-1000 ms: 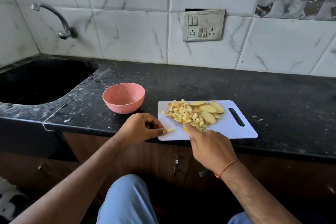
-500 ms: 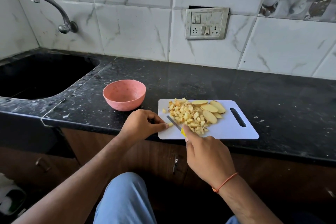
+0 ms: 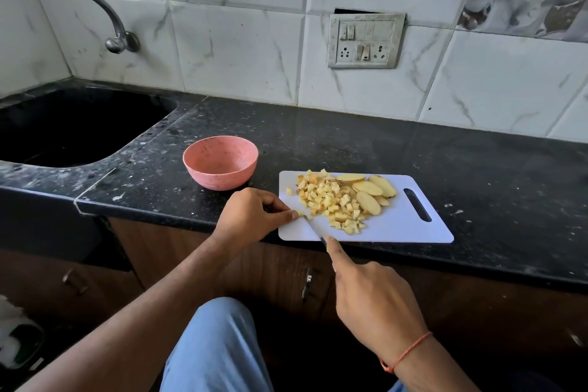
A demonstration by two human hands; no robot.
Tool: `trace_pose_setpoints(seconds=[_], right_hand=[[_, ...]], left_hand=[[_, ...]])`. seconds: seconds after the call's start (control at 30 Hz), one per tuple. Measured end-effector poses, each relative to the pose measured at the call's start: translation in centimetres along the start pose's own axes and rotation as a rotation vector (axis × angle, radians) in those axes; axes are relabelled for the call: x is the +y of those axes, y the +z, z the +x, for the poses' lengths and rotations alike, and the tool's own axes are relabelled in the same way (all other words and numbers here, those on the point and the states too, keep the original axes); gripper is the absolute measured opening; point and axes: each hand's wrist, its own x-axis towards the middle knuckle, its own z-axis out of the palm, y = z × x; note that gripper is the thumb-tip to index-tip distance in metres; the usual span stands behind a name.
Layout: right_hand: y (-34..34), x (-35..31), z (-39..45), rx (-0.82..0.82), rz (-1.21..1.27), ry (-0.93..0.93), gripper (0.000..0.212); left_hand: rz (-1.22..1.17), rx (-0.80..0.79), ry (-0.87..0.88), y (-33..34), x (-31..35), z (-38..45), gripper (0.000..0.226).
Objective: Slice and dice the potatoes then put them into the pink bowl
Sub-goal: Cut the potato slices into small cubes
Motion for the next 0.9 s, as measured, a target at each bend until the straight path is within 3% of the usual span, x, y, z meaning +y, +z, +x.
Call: trace_pose_setpoints(seconds=[0.37,0.63,0.9], right_hand=[[-0.2,-0.7,1.2,0.091,0.036,-0.012,0.057],[0.9,-2.2,3.3,-0.001,-0.107,-0.009,0.063],[0.5,-1.6,0.5,-0.036,-0.110,-0.026,0.067]], left_hand=[[0.031,-0.012,0.091,-0.4,-0.1,0.1,0.010],[0.004,-0.019,0.024,-0.6,0.1,0.2,0.003],[-0.010,0.018,-0.023,-0.3,0.0,0.1,0.013]])
